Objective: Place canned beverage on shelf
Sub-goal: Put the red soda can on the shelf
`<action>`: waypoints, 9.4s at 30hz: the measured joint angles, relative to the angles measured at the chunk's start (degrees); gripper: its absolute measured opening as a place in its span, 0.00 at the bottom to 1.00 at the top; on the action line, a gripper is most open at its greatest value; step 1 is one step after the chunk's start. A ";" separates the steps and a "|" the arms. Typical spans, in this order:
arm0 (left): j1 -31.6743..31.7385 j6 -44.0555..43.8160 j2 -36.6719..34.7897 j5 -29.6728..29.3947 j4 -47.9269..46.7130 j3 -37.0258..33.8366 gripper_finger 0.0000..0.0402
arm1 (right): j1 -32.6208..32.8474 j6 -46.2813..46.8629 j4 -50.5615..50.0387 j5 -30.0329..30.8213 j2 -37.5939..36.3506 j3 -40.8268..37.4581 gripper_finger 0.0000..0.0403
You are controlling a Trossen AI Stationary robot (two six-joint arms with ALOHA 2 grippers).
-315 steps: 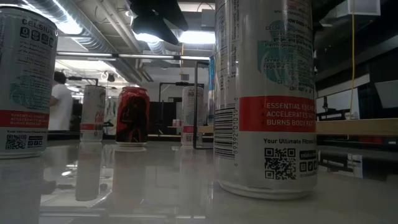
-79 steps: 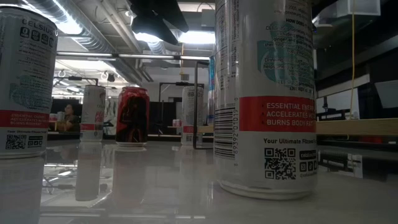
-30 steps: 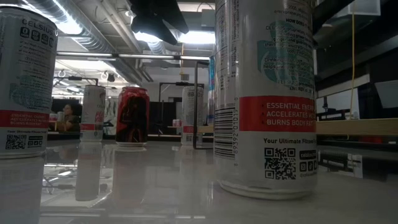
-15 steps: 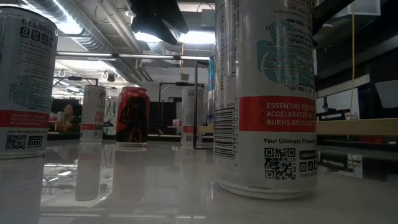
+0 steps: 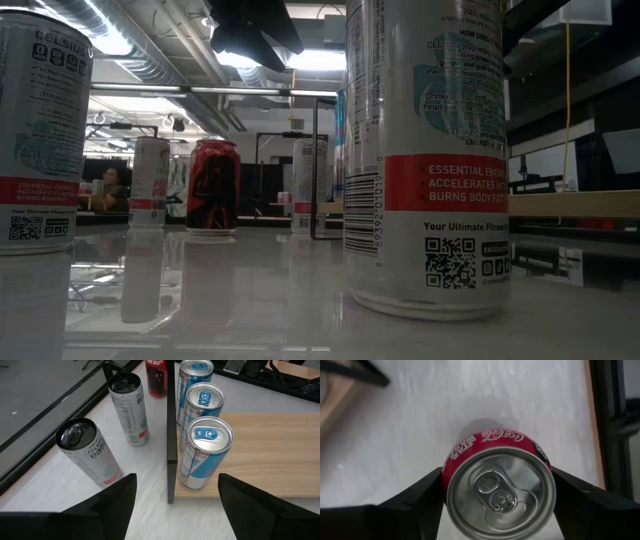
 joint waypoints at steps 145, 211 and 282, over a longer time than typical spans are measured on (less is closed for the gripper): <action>-0.02 0.04 0.00 0.28 -0.02 0.02 0.68 | 44.96 40.51 -12.97 5.96 -5.74 9.59 0.87; 0.00 0.04 0.00 0.28 0.00 0.02 0.68 | 44.96 76.66 -15.58 5.74 -3.13 9.55 0.78; 0.00 0.07 0.00 0.26 0.00 0.02 0.68 | 44.98 76.64 -15.26 7.34 -3.10 10.51 0.80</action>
